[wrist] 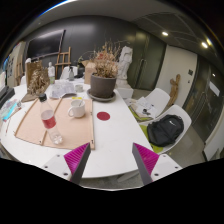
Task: Pour water
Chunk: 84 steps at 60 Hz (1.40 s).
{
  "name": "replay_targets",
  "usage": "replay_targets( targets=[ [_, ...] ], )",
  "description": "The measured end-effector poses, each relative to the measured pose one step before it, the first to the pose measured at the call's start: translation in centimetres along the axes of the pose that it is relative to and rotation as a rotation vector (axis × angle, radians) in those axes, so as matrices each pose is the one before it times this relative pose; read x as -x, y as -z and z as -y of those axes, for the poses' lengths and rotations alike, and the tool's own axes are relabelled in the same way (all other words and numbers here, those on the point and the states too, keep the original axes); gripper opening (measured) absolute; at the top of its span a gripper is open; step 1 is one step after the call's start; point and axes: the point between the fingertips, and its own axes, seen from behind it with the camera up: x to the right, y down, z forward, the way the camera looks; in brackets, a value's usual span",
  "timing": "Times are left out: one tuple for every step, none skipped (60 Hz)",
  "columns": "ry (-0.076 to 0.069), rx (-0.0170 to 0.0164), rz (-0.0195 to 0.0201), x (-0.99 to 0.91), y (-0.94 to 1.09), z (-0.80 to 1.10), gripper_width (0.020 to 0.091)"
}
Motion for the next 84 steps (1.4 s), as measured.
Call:
replay_targets(
  targets=[
    [0.0012, -0.00123, 0.00294, 0.146, 0.023, -0.001, 0.0859],
    [0.0014, -0.00145, 0.00292, 0.205, 0.036, -0.011, 0.0858],
    [0.0019, -0.00108, 0.00293, 0.278, 0.043, -0.049, 0.0858],
    [0.0020, -0.00081, 0.00247, 0.353, 0.048, -0.067, 0.0857],
    [0.0020, -0.00107, 0.00343, 0.459, 0.049, -0.090, 0.0857],
    [0.0019, -0.00187, 0.00457, 0.602, 0.036, -0.065, 0.0857],
    [0.0024, -0.00315, 0.00533, 0.627, 0.043, -0.063, 0.0860],
    [0.0023, -0.00361, 0.00549, 0.660, 0.006, -0.080, 0.0858],
    [0.0033, -0.00308, 0.00689, -0.043, 0.007, -0.093, 0.0857],
    [0.0031, -0.00255, 0.00493, 1.080, -0.024, -0.132, 0.0857],
    [0.0033, -0.00208, 0.00652, 0.808, -0.050, -0.126, 0.0858],
    [0.0031, -0.00255, 0.00749, 0.807, -0.065, -0.097, 0.0858],
    [0.0028, -0.00372, 0.00747, 0.788, -0.032, -0.072, 0.0858],
    [0.0016, -0.00576, 0.00792, 0.803, -0.119, -0.025, 0.0859],
    [0.0008, -0.00612, 0.00826, 0.802, -0.084, -0.021, 0.0860],
    [-0.0001, -0.00690, 0.00894, 0.836, -0.095, -0.016, 0.0859],
    [-0.0001, -0.00793, 0.01039, 0.856, -0.140, 0.009, 0.0859],
    [0.0000, -0.00823, 0.01102, 0.870, -0.149, 0.031, 0.0860],
    [0.0005, -0.00762, 0.01076, 0.859, -0.201, 0.014, 0.0861],
    [-0.0001, -0.00606, 0.01060, 0.854, -0.183, -0.014, 0.0861],
    [-0.0008, -0.00704, 0.01064, 0.932, -0.192, -0.184, 0.0861],
    [-0.0005, -0.00688, 0.01202, 0.896, -0.254, 0.040, 0.0861],
    [-0.0006, -0.00869, 0.01294, 0.892, -0.287, 0.084, 0.0862],
    [-0.0001, -0.00986, 0.01211, 0.827, -0.294, 0.113, 0.0861],
    [-0.0004, -0.01009, 0.01043, 0.781, -0.348, 0.129, 0.0861],
    [0.0001, -0.00982, 0.00906, 0.782, -0.396, 0.159, 0.0862],
    [0.0011, -0.01027, 0.00855, 0.731, -0.446, 0.180, 0.0861],
    [0.0016, -0.01066, 0.00816, 0.685, -0.494, 0.207, 0.0857],
    [0.0022, -0.01082, 0.00739, 0.671, -0.538, 0.235, 0.0856],
    [0.0018, -0.01159, 0.00583, 0.616, -0.571, 0.234, 0.0857],
    [0.0009, -0.01162, 0.00512, 0.585, -0.583, 0.230, 0.0856],
    [-0.0001, -0.01108, 0.00390, 0.545, -0.632, 0.238, 0.0858],
    [-0.0009, -0.01018, 0.00328, 0.503, -0.659, 0.177, 0.0857],
    [-0.0014, -0.00859, 0.00209, 0.444, -0.666, 0.161, 0.0858],
    [-0.0014, -0.00634, 0.00002, 0.346, -0.708, 0.088, 0.0857],
    [-0.0019, -0.00426, -0.00170, 0.274, -0.689, 0.067, 0.0856],
    [-0.0025, -0.00354, -0.00218, 0.287, -0.684, 0.060, 0.0857],
    [-0.0033, -0.00341, -0.00291, 0.214, -0.671, 0.046, 0.0853],
    [-0.0037, -0.00356, -0.00365, 0.160, -0.657, 0.039, 0.0852],
    [-0.0039, -0.00332, -0.00444, 0.134, -0.654, 0.018, 0.0851],
    [-0.0044, -0.00267, -0.00584, 0.050, -0.636, 0.026, 0.0851],
    [-0.0046, -0.00136, -0.00681, 0.014, -0.632, 0.003, 0.0850],
    [-0.0055, -0.00068, -0.00720, 0.024, -0.621, -0.061, 0.0843],
    [-0.0056, -0.00062, -0.00600, 0.011, -0.624, -0.053, 0.0829],
    [-0.0064, -0.00219, -0.00606, 0.003, -0.562, 0.001, 0.0810],
    [-0.0078, -0.00374, -0.00793, -0.096, -0.545, 0.033, 0.0786],
    [-0.0080, -0.00372, -0.00939, -0.126, -0.519, 0.028, 0.0759],
    [-0.0070, -0.00255, -0.00932, -0.071, -0.514, -0.022, 0.0734],
    [-0.0063, -0.00077, -0.00798, -0.079, -0.461, -0.043, 0.0711],
    [-0.0056, -0.00079, -0.00722, -0.079, -0.396, -0.055, 0.0688],
    [-0.0052, -0.00122, -0.00540, -0.060, -0.365, -0.001, 0.0662],
    [-0.0062, -0.00262, -0.00448, -0.010, -0.330, 0.028, 0.0634],
    [-0.0067, -0.00341, -0.00531, -0.036, -0.277, 0.019, 0.0597],
    [-0.0051, -0.00364, -0.00535, -0.099, -0.249, 0.046, 0.0548],
    [-0.0045, -0.00377, -0.00223, -0.012, -0.174, 0.065, 0.0506],
    [-0.0045, -0.00467, -0.00681, -0.107, -0.146, 0.046, 0.0504],
    [-0.0019, -0.00268, -0.00399, -0.011, -0.088, 0.004, 0.0500],
    [0.0008, -0.00141, 0.00213, 0.013, 0.022, 0.138, 0.0482],
    [0.0025, -0.00099, 0.00186, 0.084, -0.024, 0.003, 0.0473],
    [0.0048, -0.00074, -0.00015, -0.010, 0.016, 0.017, 0.0456],
    [0.0061, -0.00031, -0.00218, -0.045, 0.018, 0.004, 0.0437],
    [0.0052, 0.00026, -0.00186, -0.017, -0.002, 0.001, 0.0422],
    [0.0031, -0.00050, 0.00022, 0.057, -0.017, 0.004, 0.0401],
    [0.0023, 0.00024, -0.00072, 0.005, -0.012, 0.017, 0.0389],
    [0.0000, -0.00033, -0.00231, 0.037, -0.297, -0.114, 0.0371],
    [-0.0004, 0.00254, -0.00057, 0.021, 0.111, -0.015, 0.0362],
    [-0.0016, 0.00329, 0.00148, 0.047, 0.115, -0.031, 0.0353],
    [0.0005, 0.00256, 0.00578, 0.174, 0.091, -0.096, 0.0322],
    [0.0000, 0.00285, 0.00197, 0.023, 0.053, -0.029, 0.0321],
    [0.0021, 0.00001, 0.00032, -0.014, 0.027, 0.032, 0.0291],
    [0.0040, 0.00238, -0.00132, -0.020, 0.014, -0.030, 0.0290],
    [0.0042, 0.00181, -0.00084, -0.005, 0.039, -0.014, 0.0289],
    [0.0063, 0.00172, 0.00268, 0.119, 0.004, -0.020, 0.0273],
    [0.0063, 0.00307, 0.00260, 0.108, -0.010, -0.024, 0.0274],
    [0.0032, 0.00390, 0.00104, 0.219, -0.009, -0.091, 0.0275],
    [0.0037, 0.00370, 0.00420, 0.021, -0.003, 0.117, 0.0275],
    [0.0018, 0.00273, 0.00262, 0.125, 0.053, 0.069, 0.0275],
    [0.0011, 0.00115, 0.00315, 0.177, 0.059, 0.110, 0.0275],
    [0.0016, 0.00050, 0.00468, 0.193, 0.072, 0.173, 0.0274],
    [0.0016, -0.00115, 0.00485, 0.164, 0.119, 0.265, 0.0275],
    [0.0006, -0.00396, 0.00195, 0.118, 0.138, 0.387, 0.0275],
    [0.0005, -0.00534, -0.00181, 0.134, 0.155, 0.397, 0.0275],
    [0.0014, -0.00365, 0.00328, 0.061, 0.094, 0.486, 0.0275],
    [0.0017, -0.00043, 0.00501, 0.381, 0.099, 0.339, 0.0276]
  ],
)
